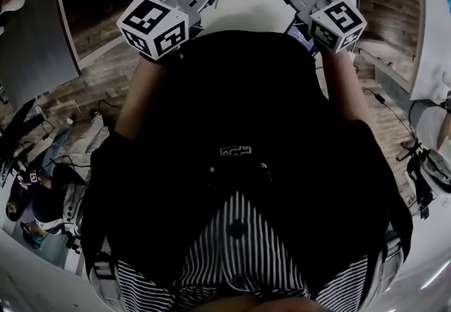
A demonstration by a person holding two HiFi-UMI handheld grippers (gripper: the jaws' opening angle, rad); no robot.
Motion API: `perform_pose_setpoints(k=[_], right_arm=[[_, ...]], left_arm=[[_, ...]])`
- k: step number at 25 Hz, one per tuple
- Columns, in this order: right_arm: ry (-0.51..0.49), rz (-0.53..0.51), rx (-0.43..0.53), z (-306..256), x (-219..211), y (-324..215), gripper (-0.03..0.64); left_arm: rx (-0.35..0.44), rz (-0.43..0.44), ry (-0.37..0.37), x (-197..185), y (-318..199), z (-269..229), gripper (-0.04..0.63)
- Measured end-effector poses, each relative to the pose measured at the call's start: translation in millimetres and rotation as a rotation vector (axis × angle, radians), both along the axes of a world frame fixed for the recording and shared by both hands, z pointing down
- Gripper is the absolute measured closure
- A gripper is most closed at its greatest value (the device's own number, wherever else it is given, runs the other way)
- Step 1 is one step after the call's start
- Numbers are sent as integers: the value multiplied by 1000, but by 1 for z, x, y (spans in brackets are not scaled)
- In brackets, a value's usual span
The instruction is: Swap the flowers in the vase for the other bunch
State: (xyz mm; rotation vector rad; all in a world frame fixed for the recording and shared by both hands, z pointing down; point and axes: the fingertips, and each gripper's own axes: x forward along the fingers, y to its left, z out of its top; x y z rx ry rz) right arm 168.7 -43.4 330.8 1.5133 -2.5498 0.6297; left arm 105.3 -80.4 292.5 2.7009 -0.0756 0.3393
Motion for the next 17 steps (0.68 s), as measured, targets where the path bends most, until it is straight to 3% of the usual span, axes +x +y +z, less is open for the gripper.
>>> perform_pose_setpoints(k=[13, 17], right_arm=[[-98, -188, 19, 5, -17, -6, 615], [-123, -194, 19, 13, -7, -2, 615]], left_arm=[[-5, -132, -22, 7, 2, 12, 591], [-1, -142, -23, 21, 6, 17, 591]])
